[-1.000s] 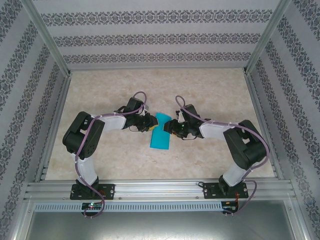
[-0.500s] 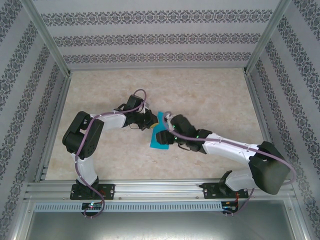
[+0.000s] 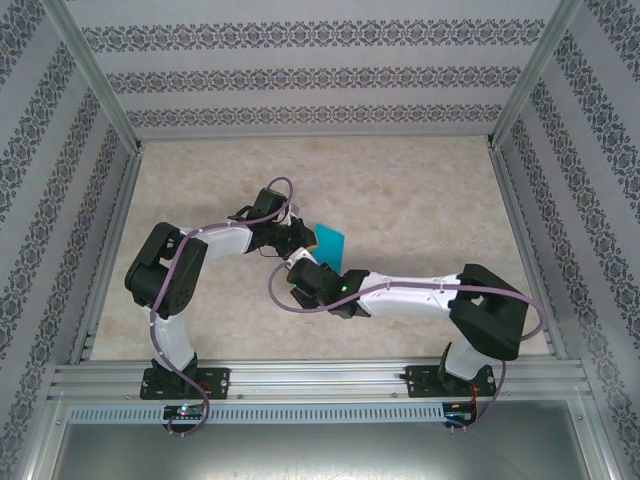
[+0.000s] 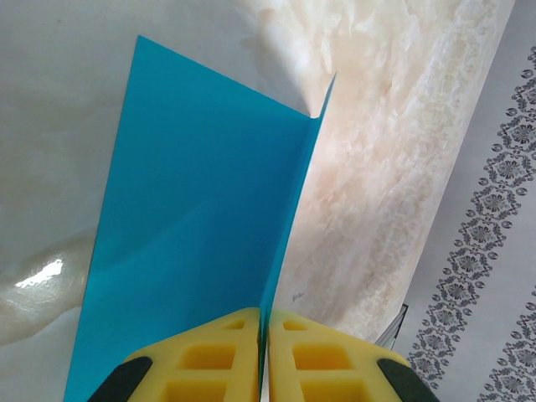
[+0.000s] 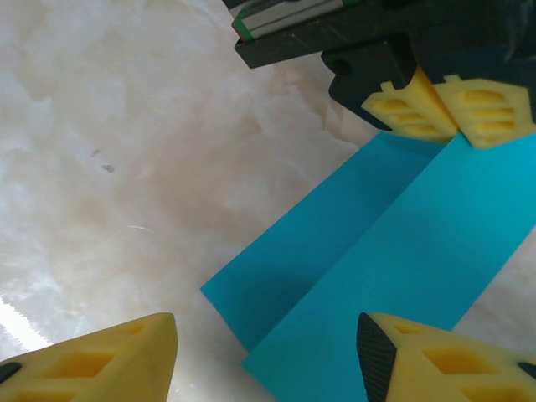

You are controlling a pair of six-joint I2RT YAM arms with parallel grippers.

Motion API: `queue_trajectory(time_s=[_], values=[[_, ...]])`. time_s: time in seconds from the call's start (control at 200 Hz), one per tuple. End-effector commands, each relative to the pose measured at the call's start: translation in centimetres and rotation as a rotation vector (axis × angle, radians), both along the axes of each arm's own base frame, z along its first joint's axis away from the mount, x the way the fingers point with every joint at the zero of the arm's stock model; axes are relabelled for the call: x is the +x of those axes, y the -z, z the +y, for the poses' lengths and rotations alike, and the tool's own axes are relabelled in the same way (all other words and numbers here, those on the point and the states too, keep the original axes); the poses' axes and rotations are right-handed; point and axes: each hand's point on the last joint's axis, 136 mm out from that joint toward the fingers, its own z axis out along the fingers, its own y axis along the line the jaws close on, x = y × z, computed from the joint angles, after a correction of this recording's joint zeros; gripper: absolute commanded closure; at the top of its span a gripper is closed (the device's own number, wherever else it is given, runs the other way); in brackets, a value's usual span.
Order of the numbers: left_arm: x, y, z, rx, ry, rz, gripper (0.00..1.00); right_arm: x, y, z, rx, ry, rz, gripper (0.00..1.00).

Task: Fold a paper plane with a square sheet of paper (pick it up from the middle)
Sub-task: Fold the triangle a second time at the center of the table.

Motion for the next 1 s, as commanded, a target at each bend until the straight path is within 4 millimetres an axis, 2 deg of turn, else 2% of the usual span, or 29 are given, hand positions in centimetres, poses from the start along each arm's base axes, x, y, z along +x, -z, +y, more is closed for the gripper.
queue_trajectory(time_s=[0.0, 0.19, 0.385, 0.594, 0.689, 0.739, 0.819, 0.864, 0.949, 0.994], values=[[0.3, -1.2, 0.0, -0.020, 0.000, 0.003, 0.87, 0.2, 0.5, -1.3, -0.135, 0.020, -0.042, 0.43], [0.2, -1.3, 0.1, -0.015, 0.005, 0.000, 0.87, -0.2, 0.4, -1.2, -0.121, 0.024, -0.026, 0.51], [0.2, -1.3, 0.1, -0.015, 0.004, 0.002, 0.87, -0.1, 0.2, -1.5, -0.127, 0.045, -0.030, 0.69], [0.1, -1.4, 0.1, -0.013, 0.009, -0.002, 0.86, 0.0, -0.3, -1.9, -0.122, 0.065, -0.041, 0.94], [0.1, -1.5, 0.1, -0.012, 0.009, -0.002, 0.85, 0.1, -0.4, -1.9, -0.115, 0.067, -0.037, 1.00], [0.1, -1.6, 0.2, -0.012, 0.009, -0.006, 0.84, 0.1, -0.5, -1.9, -0.104, 0.065, -0.031, 1.00], [-0.1, -1.8, 0.4, 0.006, 0.007, -0.012, 0.79, 0.0, -0.7, -1.6, -0.069, 0.058, -0.008, 1.00], [-0.1, -1.8, 0.9, 0.037, -0.004, -0.017, 0.70, 0.0, -0.8, -1.4, -0.039, 0.061, 0.010, 1.00], [-0.3, -1.8, 2.9, 0.152, -0.043, -0.023, 0.65, 0.0, -0.9, -0.8, 0.042, 0.060, 0.066, 1.00], [-0.5, -1.8, 4.2, 0.221, -0.069, -0.019, 0.56, -0.1, -0.9, -0.3, 0.099, 0.064, 0.108, 1.00]])
